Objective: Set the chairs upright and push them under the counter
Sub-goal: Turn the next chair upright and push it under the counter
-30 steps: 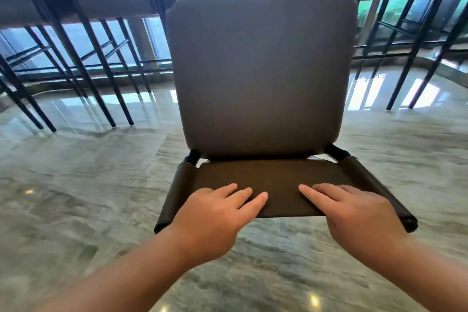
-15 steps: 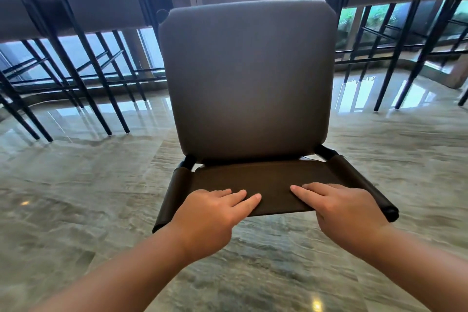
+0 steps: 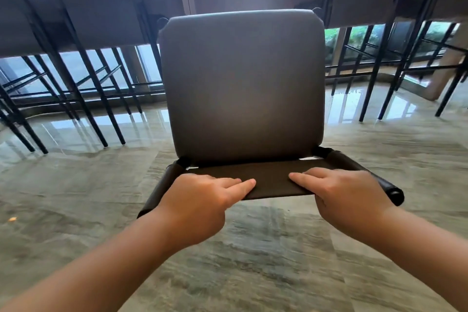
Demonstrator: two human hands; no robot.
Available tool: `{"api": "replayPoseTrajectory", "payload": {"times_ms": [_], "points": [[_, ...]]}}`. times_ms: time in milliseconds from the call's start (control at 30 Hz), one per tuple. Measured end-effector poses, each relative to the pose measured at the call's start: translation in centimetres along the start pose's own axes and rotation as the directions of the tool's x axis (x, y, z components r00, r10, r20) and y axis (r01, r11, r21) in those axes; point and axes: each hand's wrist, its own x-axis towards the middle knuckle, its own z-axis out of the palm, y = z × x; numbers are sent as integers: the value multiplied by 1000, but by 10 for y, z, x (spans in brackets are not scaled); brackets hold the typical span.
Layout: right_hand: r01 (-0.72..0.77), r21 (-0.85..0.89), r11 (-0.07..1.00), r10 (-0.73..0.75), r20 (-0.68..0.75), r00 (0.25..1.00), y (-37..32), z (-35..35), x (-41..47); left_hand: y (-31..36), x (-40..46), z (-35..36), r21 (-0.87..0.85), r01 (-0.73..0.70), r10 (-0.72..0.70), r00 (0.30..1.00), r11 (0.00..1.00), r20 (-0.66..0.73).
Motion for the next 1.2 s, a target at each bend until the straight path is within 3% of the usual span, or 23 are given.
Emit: {"api": "replayPoseTrajectory", "payload": {"times_ms": [133, 267, 367, 467, 567, 667, 733, 900, 1067, 1200], "points": [[-1, -63, 998, 1, -6, 1000, 5, -24, 32, -13, 19, -27, 110, 73, -63, 994, 991, -90], [-37, -134, 990, 32, -39, 999, 5, -33, 57, -23, 30, -34, 225, 249, -201, 955, 942, -217], [-19, -208, 978, -35, -250, 968, 6, -34, 76, -39, 41, -29, 245, 259, -138, 897, 934, -420], [12, -286, 958, -103, -306, 947, 16, -37, 97, -64, 61, -35, 287, 267, -73, 836, 920, -544], [59, -344, 937, -161, -275, 948, 29, -42, 110, -76, 75, -42, 369, 233, 10, 834, 900, -552], [64, -373, 925, -166, -247, 955, 44, -47, 112, -70, 84, -46, 336, 236, -11, 832, 912, -555], [63, -355, 933, -157, -243, 957, 52, -51, 111, -64, 89, -51, 304, 269, -77, 850, 914, -521], [75, -311, 947, -174, -305, 936, 53, -56, 108, -62, 94, -58, 313, 241, -41, 847, 918, -531], [81, -249, 965, -134, -207, 969, 45, -62, 100, -54, 85, -59, 295, 200, -16, 851, 934, -525], [33, -222, 974, -81, -208, 975, 35, -83, 92, -47, 76, -70, 287, 166, 8, 854, 943, -520]]}}
